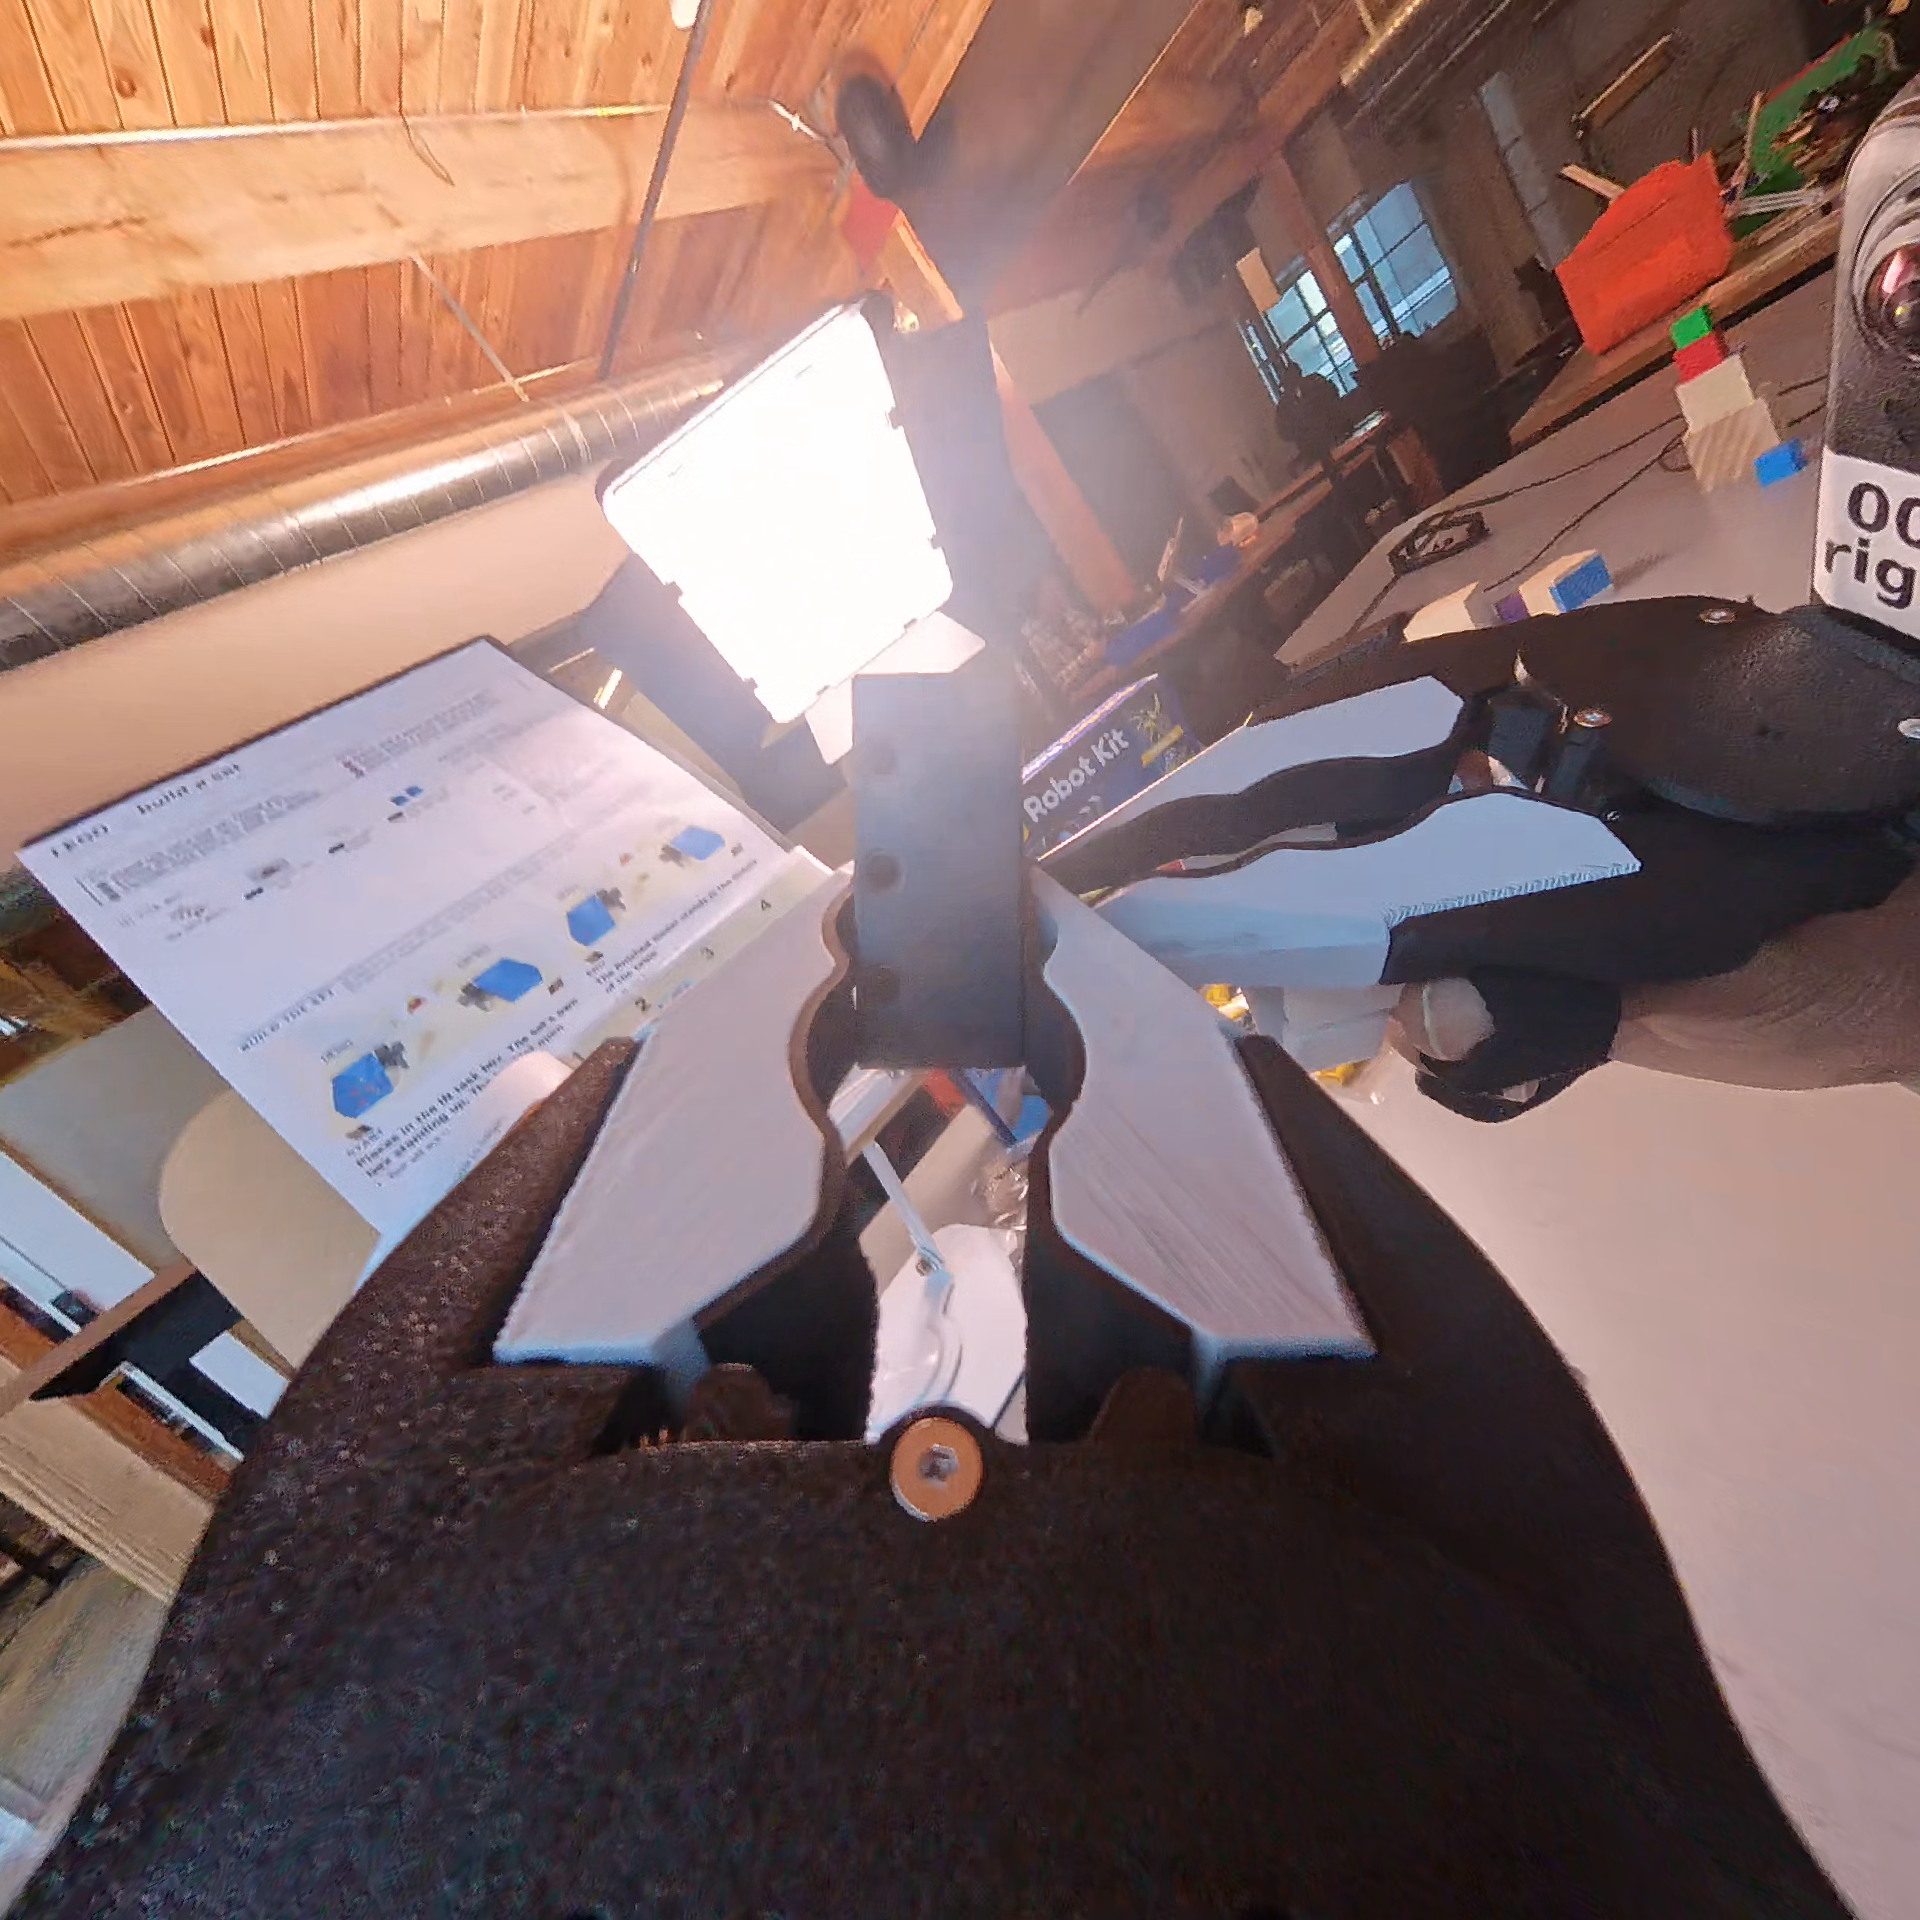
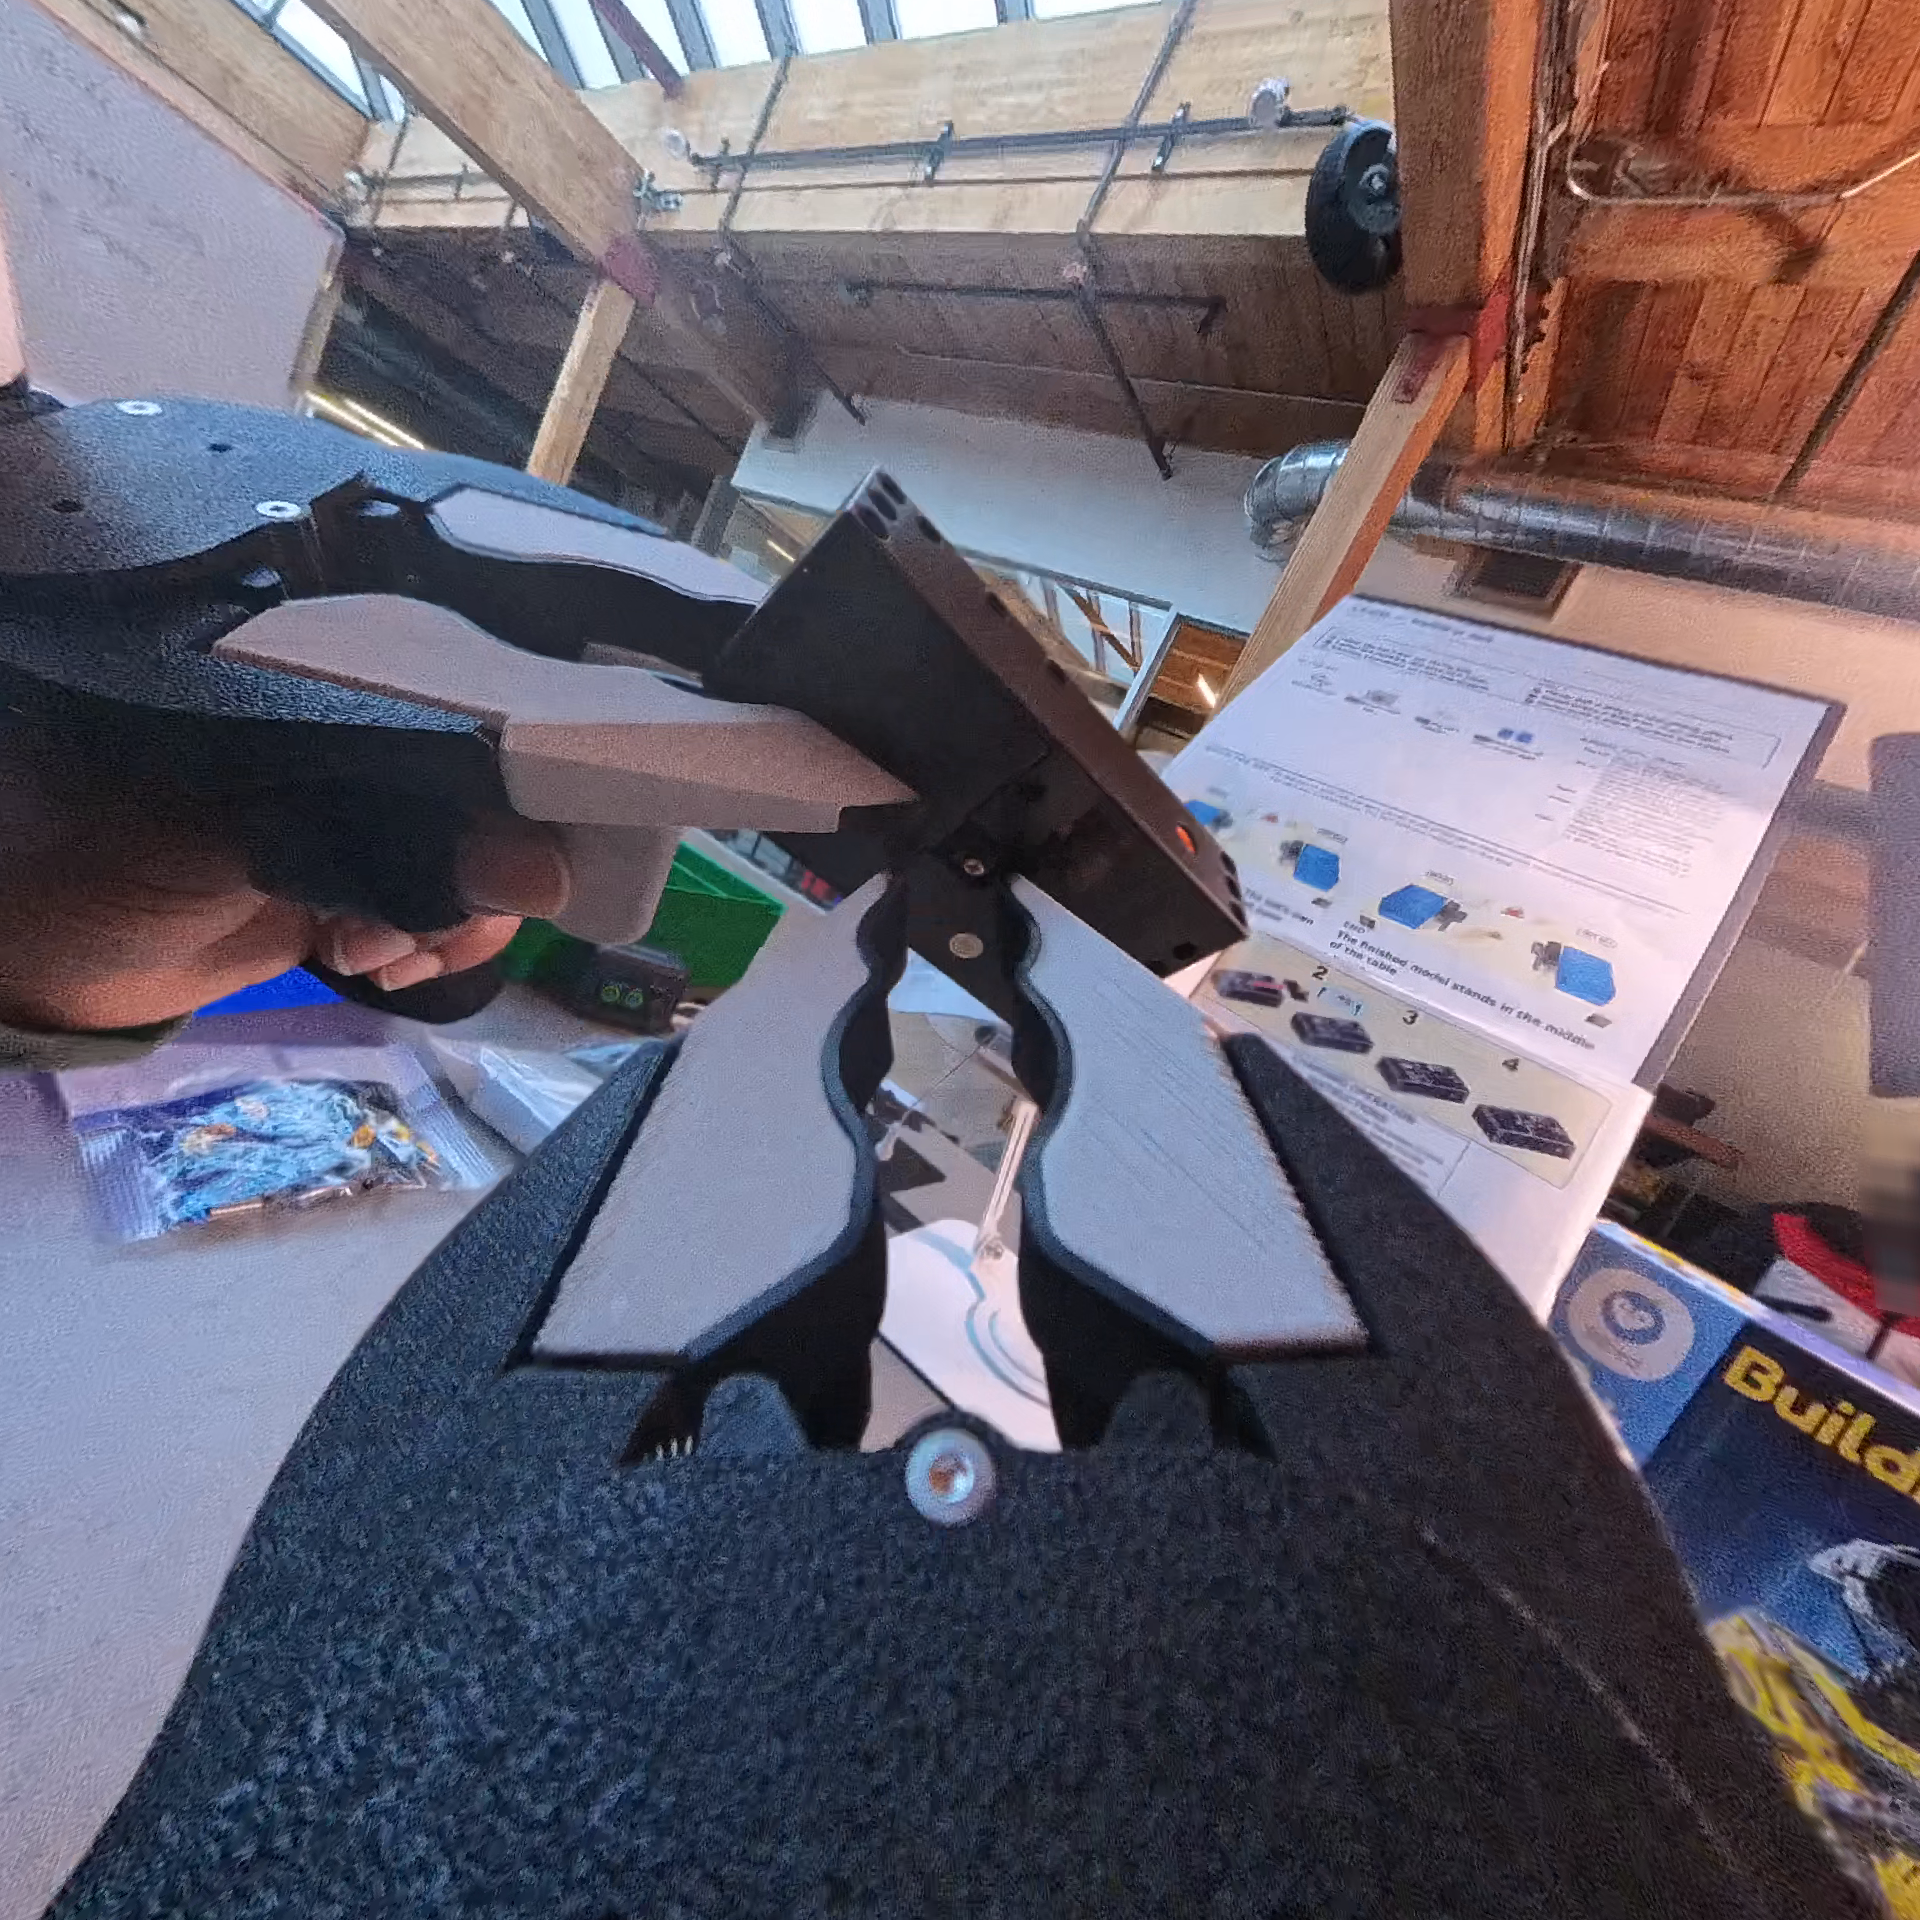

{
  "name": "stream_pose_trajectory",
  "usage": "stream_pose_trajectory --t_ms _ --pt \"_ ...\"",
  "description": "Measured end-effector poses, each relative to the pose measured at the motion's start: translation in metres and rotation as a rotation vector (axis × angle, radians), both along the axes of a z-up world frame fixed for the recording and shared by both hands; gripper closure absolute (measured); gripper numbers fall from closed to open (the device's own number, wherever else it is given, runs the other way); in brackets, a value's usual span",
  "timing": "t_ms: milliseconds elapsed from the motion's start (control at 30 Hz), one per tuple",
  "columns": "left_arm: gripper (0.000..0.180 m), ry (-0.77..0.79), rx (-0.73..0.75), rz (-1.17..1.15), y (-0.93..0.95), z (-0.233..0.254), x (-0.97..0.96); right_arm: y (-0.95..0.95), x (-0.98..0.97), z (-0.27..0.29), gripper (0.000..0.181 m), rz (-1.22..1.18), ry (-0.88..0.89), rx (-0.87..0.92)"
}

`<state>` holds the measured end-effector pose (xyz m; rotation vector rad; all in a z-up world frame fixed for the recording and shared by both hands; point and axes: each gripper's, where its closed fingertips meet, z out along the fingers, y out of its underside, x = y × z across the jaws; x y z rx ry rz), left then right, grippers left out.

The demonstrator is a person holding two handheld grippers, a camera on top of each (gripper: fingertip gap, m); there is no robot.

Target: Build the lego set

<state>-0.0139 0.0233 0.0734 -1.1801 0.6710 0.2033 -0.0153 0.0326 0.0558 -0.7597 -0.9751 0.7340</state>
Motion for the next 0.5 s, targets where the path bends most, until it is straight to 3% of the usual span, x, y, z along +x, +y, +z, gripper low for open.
stream_pose_trajectory --t_ms 133,500 --pt "0.155 0.049 0.048 -0.002 -0.004 0.021 0.006 -0.004 0.008 0.024 0.171 0.002 0.059 0.018" --pt "0.155 0.091 0.049 -0.002 -0.005 0.022 0.013 -0.005 0.017 0.031 0.176 0.024 0.082 -0.004"
